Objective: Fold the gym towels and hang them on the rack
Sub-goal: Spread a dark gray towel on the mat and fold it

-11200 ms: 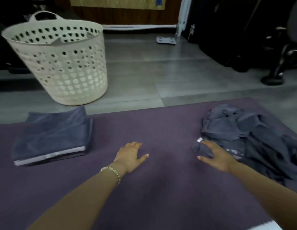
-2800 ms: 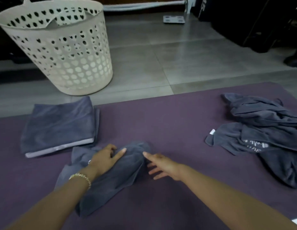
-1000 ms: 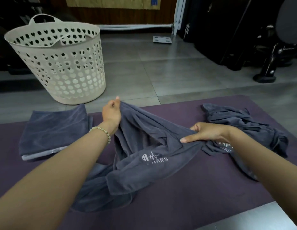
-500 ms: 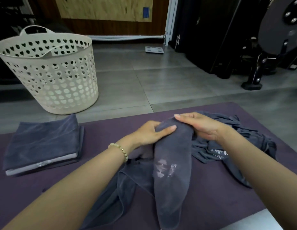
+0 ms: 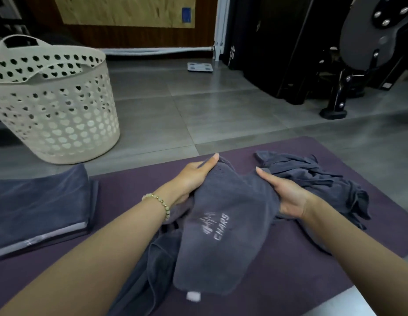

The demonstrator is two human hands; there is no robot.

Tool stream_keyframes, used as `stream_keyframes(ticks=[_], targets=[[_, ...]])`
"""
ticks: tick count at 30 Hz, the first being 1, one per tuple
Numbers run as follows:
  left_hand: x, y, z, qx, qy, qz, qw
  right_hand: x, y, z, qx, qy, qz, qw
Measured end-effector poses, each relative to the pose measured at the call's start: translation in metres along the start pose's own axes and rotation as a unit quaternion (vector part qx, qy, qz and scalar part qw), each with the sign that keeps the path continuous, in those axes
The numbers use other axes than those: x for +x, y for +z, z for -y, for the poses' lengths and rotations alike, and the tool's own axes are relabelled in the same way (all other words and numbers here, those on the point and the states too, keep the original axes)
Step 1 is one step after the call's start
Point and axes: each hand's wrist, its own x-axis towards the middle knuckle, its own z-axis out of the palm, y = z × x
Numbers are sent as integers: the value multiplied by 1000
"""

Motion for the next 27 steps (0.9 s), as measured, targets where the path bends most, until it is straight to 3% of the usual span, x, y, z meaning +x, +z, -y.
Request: stream_keyframes(ticks=[4, 7, 9, 11, 15, 20, 23, 27], targets=[[39, 34, -4, -28, 3, 14, 999, 17, -20, 43, -17, -11, -80, 997], [96, 44, -15, -74, 43, -100, 991, 47, -42, 83, 70, -87, -117, 987], [129, 43, -16, -21, 65, -169, 983, 66, -61, 94, 62, -161, -176, 969], [147, 43, 5, 100, 51, -201, 973, 74, -87, 75, -63, -177, -255, 948], [139, 58, 99, 299, 53, -89, 949, 69, -151, -19, -190, -142, -327, 915], [109, 104, 190, 334, 53, 30, 941, 57, -219, -108, -264, -55, -367, 890], [105, 125, 212, 379, 55, 41, 923, 51, -230, -127, -266, -30, -387, 882], [103, 134, 223, 422, 66, 11, 904, 53, -225, -135, -330, -16, -334, 883]])
